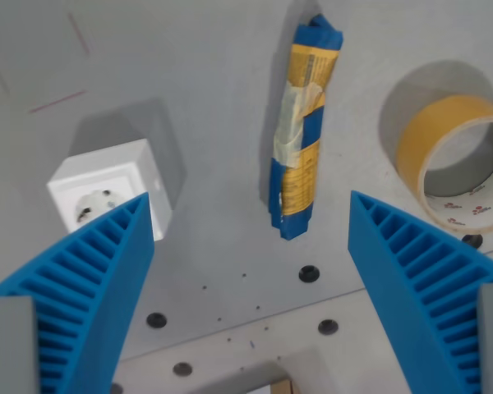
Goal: Pick up the blue bag
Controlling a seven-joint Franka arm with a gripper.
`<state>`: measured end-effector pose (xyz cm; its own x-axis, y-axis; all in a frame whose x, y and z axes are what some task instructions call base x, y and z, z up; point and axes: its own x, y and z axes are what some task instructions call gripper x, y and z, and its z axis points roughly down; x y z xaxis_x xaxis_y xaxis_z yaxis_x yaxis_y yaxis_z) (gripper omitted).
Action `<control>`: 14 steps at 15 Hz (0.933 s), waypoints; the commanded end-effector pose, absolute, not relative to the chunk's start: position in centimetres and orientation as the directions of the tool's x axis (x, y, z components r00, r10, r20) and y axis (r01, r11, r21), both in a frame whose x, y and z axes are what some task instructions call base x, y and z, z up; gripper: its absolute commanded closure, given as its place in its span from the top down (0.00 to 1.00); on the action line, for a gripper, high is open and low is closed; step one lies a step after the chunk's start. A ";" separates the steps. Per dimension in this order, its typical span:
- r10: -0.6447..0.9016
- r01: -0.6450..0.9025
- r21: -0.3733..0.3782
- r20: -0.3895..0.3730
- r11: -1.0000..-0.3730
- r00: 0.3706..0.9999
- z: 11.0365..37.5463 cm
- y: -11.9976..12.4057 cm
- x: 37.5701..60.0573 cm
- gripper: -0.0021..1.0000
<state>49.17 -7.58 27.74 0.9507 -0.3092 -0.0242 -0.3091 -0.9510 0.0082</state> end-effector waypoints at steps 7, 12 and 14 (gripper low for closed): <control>-0.362 -0.359 -0.046 0.133 -0.932 0.923 23.0 -10.2 47.5 1.00; -0.366 -0.361 -0.060 0.135 -0.931 0.921 20.3 -11.0 46.8 1.00; -0.369 -0.363 -0.067 0.145 -0.929 0.918 19.3 -10.9 46.4 1.00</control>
